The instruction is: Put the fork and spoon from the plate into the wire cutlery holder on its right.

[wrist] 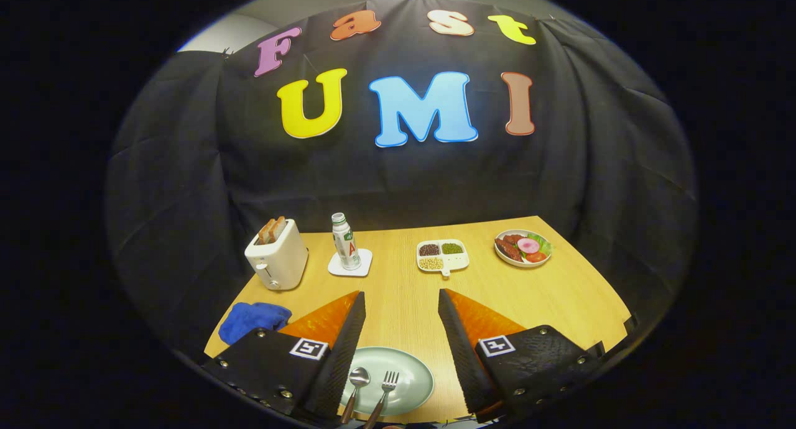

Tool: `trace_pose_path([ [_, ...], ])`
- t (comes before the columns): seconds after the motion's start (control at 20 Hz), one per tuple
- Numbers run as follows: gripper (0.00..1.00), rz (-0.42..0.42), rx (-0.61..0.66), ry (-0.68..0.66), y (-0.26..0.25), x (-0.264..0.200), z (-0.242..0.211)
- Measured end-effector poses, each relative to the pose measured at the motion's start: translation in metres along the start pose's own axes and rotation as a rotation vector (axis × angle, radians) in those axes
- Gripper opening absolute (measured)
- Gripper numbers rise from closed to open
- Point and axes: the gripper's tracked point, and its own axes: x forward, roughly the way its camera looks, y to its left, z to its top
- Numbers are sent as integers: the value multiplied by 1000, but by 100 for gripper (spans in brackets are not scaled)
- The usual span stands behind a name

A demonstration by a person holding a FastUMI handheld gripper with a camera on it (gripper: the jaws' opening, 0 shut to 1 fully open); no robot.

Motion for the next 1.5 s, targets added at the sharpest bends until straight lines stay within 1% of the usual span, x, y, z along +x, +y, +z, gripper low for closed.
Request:
trace_pose_path([
  [0.1, 73, 5, 5, 43, 2, 4, -14],
  [0.25, 73, 13, 19, 158, 4, 13, -48],
  [0.5, 74, 34, 54, 428, 8, 30, -128],
  [0.8, 74, 67, 49, 674, 17, 34, -213],
  [0.95, 74, 80, 35, 750, 23, 29, -239],
  [1.2, 73, 107, 27, 822, 34, 27, -266],
  [1.25, 66, 104, 24, 833, 34, 27, -273],
  [1.3, 52, 105, 24, 844, 35, 27, -278],
  [1.4, 54, 105, 24, 863, 37, 27, -285],
  [1.45, 57, 88, 19, 865, 35, 27, -294],
  [1.5, 36, 58, 15, 869, 29, 27, -284],
])
